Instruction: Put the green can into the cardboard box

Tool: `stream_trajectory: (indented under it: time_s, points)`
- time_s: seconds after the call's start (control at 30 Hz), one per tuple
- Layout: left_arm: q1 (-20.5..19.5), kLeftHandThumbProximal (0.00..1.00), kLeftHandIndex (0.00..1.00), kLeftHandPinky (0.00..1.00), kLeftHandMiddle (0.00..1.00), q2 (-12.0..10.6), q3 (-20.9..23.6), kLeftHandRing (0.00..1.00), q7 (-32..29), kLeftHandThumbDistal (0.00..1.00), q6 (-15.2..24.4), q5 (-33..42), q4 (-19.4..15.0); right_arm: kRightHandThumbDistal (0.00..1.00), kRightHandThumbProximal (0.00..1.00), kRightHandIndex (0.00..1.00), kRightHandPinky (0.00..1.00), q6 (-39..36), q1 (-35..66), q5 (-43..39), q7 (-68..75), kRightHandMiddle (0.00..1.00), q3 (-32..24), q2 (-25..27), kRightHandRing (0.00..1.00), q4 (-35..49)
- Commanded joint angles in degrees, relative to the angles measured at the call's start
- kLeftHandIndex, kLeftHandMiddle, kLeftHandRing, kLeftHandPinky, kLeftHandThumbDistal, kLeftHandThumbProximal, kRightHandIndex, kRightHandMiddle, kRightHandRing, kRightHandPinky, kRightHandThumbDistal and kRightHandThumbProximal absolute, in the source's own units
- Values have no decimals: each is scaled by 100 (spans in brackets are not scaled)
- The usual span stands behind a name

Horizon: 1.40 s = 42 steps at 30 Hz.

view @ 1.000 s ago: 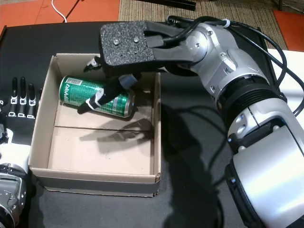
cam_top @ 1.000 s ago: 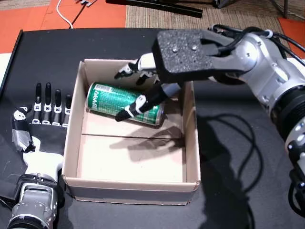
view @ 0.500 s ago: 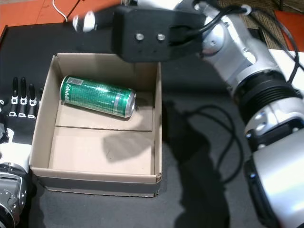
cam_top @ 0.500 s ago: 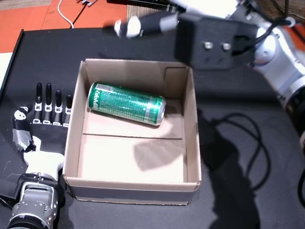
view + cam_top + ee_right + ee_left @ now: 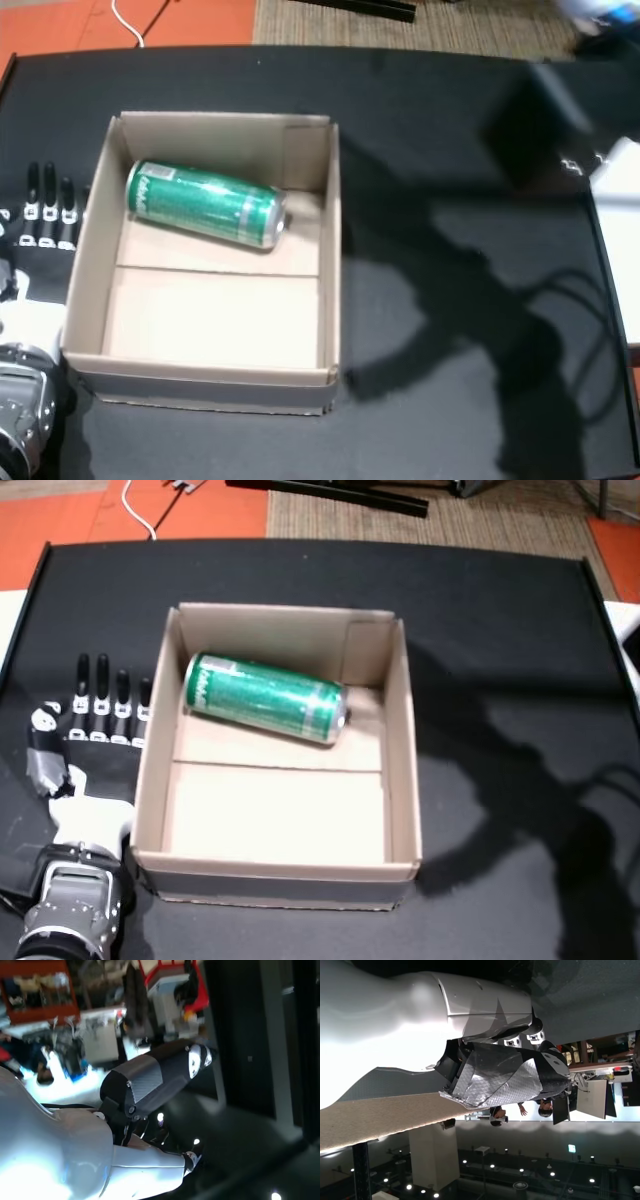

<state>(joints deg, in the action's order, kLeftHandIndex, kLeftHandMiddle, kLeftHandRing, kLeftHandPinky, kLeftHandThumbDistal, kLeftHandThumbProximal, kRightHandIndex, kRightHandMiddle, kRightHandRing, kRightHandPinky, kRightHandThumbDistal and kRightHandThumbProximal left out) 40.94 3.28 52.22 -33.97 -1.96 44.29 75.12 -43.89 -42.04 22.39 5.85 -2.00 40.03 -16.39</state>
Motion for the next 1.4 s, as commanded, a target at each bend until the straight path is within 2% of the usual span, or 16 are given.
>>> stream_trajectory:
  time_s: [0.0,0.03,0.1,0.3,0.4,0.47,0.63,0.7,0.77,0.97,1.03,1.1,1.17,1.27,1.33,1.37]
  points:
    - [-291,77,43,68,45,-77,-19,56,149,3,-46,-50,175,96,23,76,98,222,638,-390,-243,89,-431,217,97,654]
    - [-298,76,44,69,45,-77,-28,57,140,3,-38,-60,174,98,21,76,98,290,929,-555,-339,89,-642,278,97,894]
    - [-298,75,44,71,45,-81,-36,58,161,2,-27,-66,171,100,25,75,97,413,1449,-708,-438,89,-1069,344,95,1330]
    - [-327,76,46,70,45,-68,-23,57,134,2,-80,-45,175,97,35,75,97,777,3260,-1067,-670,87,-2627,172,94,2809]
    - [-345,77,46,72,45,-62,-33,58,112,1,-74,-58,171,100,31,74,95,755,4391,-1483,-902,85,-3491,-123,92,3462]
    - [-350,78,47,72,46,-54,-33,58,109,2,-75,-58,171,97,28,73,94,583,5112,-1825,-1085,84,-3929,-370,92,3698]
    - [-348,79,49,71,46,-34,-40,58,174,1,-80,-67,173,88,26,76,95,152,6670,-2436,-1467,86,-4531,-1114,92,3895]
    - [-354,78,49,72,46,-21,-41,58,165,3,-111,-68,177,89,25,77,96,-34,7250,-2683,-1585,87,-4568,-1499,93,3894]
    - [-358,77,48,73,46,-7,-44,59,131,2,-139,-68,177,81,25,82,99,-298,7756,-2927,-1735,90,-4385,-1878,98,3762]
    - [-365,78,48,72,46,24,-33,59,132,2,-149,-65,171,91,32,81,100,-1728,8324,-2714,-1760,90,-3683,-3100,97,2267]
    - [-377,77,48,70,46,33,-56,58,127,3,-141,-91,172,98,46,80,100,-2529,8216,-2284,-1605,90,-3735,-3543,96,1351]
    - [-381,77,49,72,46,36,-66,58,140,3,-152,-96,173,99,55,78,100,-3531,7926,-1803,-1445,89,-3965,-3994,96,218]
    - [-383,77,49,71,45,33,-81,57,202,3,-144,-112,176,94,66,73,100,-4455,7502,-1320,-1407,84,-4462,-4286,94,-872]
    - [-400,82,49,72,46,24,-134,57,216,1,-111,-169,179,97,64,71,100,-4861,7206,-379,-1179,85,-4913,-4435,98,-2287]
    - [-400,83,50,73,46,24,-143,56,241,0,-118,-171,182,93,63,68,100,-4861,7127,437,-824,85,-5296,-4472,98,-2881]
    - [-397,82,50,74,46,25,-147,56,252,0,-112,-173,183,88,57,67,100,-4861,7081,842,-572,86,-5446,-4459,98,-3171]
